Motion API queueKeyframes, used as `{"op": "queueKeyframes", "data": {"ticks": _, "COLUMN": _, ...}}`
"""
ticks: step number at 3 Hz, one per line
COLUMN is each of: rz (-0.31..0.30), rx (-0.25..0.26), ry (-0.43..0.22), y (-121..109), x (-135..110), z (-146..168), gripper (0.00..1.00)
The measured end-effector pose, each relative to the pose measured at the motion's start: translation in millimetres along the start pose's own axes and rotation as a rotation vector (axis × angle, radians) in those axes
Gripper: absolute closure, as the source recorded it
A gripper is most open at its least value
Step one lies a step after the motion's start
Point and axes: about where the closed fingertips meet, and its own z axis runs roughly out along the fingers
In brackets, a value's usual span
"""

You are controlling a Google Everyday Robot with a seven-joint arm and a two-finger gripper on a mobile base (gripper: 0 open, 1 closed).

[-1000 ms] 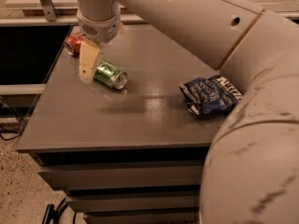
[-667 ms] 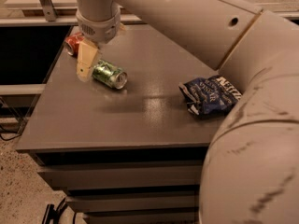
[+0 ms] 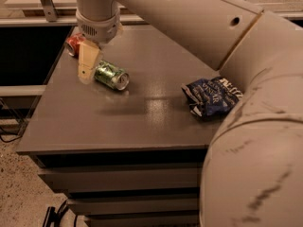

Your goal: Place green can upright

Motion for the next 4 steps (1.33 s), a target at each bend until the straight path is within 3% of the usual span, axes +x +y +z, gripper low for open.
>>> {"op": "queueKeyframes", "data": {"ticks": 2, "rz": -0.357, "rx": -0.209, "ry": -0.029, "y": 32, "x": -18, "z": -2, "gripper": 0.0}}
{"op": "queueKeyframes", "data": {"ticks": 3, "rz": -0.447, "rx": -0.201, "ry": -0.05, "y": 31, "x": -21, "z": -1, "gripper": 0.0}}
{"op": "queueKeyframes", "data": {"ticks": 4, "rz": -0.429, "rx": -0.181, "ry": -0.056, "y": 29, "x": -24, "z": -1, "gripper": 0.0}}
